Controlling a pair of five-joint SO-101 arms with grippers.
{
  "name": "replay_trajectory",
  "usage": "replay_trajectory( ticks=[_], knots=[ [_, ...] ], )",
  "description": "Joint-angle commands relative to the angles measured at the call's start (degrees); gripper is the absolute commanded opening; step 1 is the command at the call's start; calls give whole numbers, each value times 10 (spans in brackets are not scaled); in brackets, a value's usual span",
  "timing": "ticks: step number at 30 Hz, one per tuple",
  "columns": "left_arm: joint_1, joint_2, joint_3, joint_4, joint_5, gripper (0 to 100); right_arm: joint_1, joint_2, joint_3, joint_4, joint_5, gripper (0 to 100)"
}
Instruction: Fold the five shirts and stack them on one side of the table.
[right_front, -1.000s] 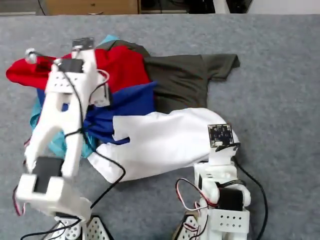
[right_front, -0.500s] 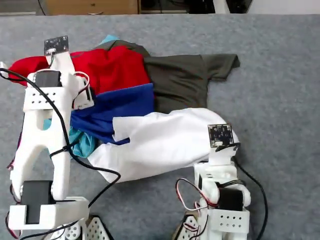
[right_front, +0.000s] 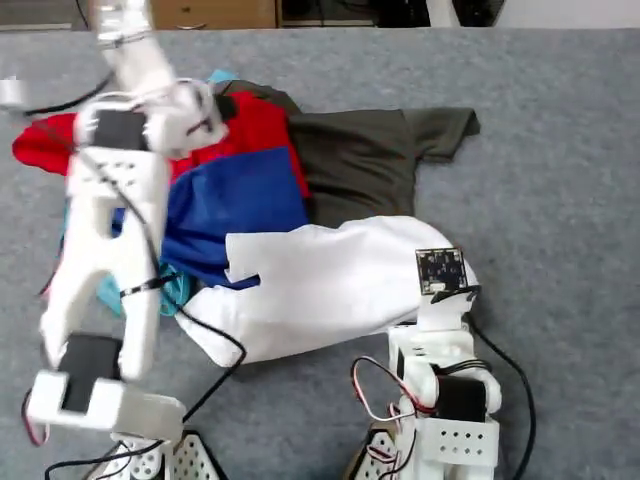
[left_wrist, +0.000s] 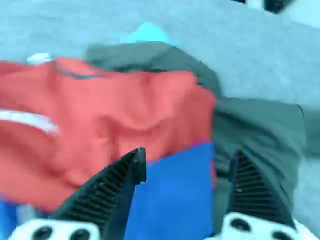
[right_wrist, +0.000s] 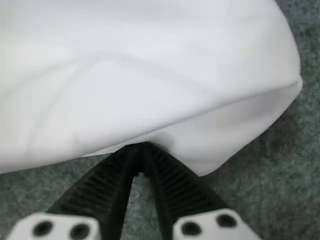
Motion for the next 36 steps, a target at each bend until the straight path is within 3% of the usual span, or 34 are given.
replay_trajectory(
  ticks=[1,5,8,18,22,25,32,36],
  knots=[
    [65,94,-59,-27,11,275,-7,-61,1,-6,4,4],
    [70,269,-139,-33,12,272,-7,-61,1,-6,4,4],
    [47,387,-240,22,12,271,-7,-61,1,-6,4,4],
    [-123,640,-611,237,27,271,-7,-61,1,-6,4,4],
    [-221,685,-752,309,25,271,-7,-61,1,-6,4,4],
    [-282,706,-840,350,-21,271,-7,-61,1,-6,4,4],
    [-378,633,-836,349,-55,253,-7,-61,1,-6,4,4],
    [-388,579,-833,350,-55,250,-7,-61,1,-6,4,4]
  ],
)
